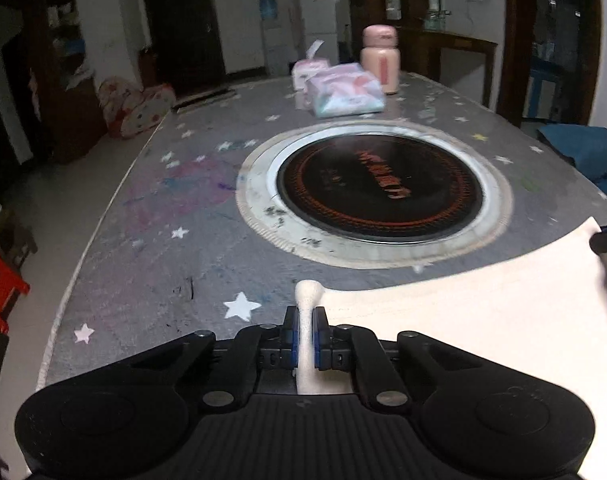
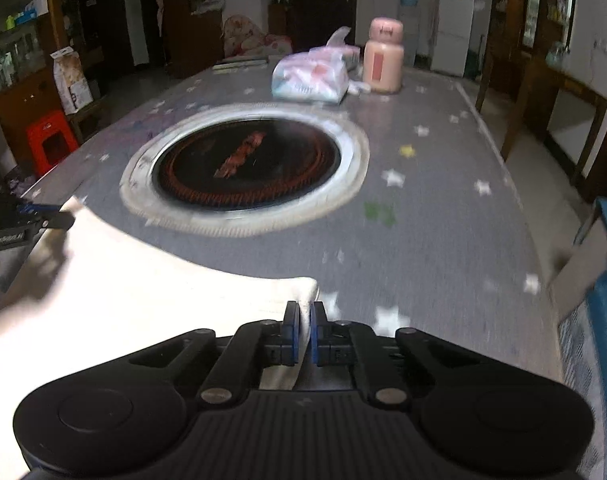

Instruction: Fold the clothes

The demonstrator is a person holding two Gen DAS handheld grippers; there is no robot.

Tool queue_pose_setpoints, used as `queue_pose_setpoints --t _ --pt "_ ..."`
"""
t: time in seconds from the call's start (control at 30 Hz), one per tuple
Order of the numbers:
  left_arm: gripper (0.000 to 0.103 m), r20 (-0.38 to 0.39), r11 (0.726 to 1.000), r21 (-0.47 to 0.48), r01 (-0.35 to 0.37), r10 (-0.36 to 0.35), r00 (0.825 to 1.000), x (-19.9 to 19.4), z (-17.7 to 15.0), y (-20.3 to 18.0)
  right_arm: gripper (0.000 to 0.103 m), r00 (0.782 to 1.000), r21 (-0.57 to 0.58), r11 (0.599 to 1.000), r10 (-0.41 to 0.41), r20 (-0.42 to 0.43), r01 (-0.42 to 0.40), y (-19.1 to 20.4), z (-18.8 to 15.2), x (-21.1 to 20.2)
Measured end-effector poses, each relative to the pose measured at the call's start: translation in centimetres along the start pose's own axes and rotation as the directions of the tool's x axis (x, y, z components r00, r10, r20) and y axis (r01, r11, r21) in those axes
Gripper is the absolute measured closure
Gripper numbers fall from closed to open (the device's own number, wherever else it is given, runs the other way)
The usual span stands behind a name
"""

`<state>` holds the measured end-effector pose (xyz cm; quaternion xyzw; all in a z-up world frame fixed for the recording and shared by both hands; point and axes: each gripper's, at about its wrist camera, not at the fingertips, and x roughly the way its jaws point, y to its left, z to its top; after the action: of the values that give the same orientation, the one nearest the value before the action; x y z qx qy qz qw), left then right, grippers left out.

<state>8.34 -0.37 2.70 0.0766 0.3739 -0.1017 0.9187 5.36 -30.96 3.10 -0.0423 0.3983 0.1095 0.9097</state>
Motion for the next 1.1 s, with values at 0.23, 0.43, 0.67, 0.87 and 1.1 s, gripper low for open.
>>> queue_pose_setpoints --t 0.23,0.43,0.67,0.87,1.1 --pt "0.080 0.013 0.999 -0.038 -0.030 0.030 0.999 -0.1 0.4 1.7 0.092 1.000 -0.070 0.998 -0.007 0.006 0.007 1.3 0.8 0.0" --pt "0.074 0.026 0.996 -0.089 -0.014 0.016 1.000 -5.1 -2.6 3.2 0.076 0.989 -0.162 0.976 0.147 -0.016 -0.147 5.7 -1.3 -3.8" --pt "0.075 0.049 0.997 -0.067 0.030 -0.027 0.998 -10.3 -7.6 1.4 0.068 0.952 -0.262 0.916 0.301 -0.052 -0.304 12.5 -5.0 -6.9" --pt "0.077 0.038 0.995 -0.083 0.050 -0.047 0.998 -10.0 -8.6 0.6 0.065 0.942 -0.303 0.893 0.327 -0.067 -0.332 15.6 -7.7 -7.8" --pt "0.078 0.039 0.993 -0.110 0.049 -0.045 0.998 -10.1 -9.5 1.1 0.062 0.941 -0.271 0.902 0.331 -0.069 -0.336 16.0 -9.4 -8.4"
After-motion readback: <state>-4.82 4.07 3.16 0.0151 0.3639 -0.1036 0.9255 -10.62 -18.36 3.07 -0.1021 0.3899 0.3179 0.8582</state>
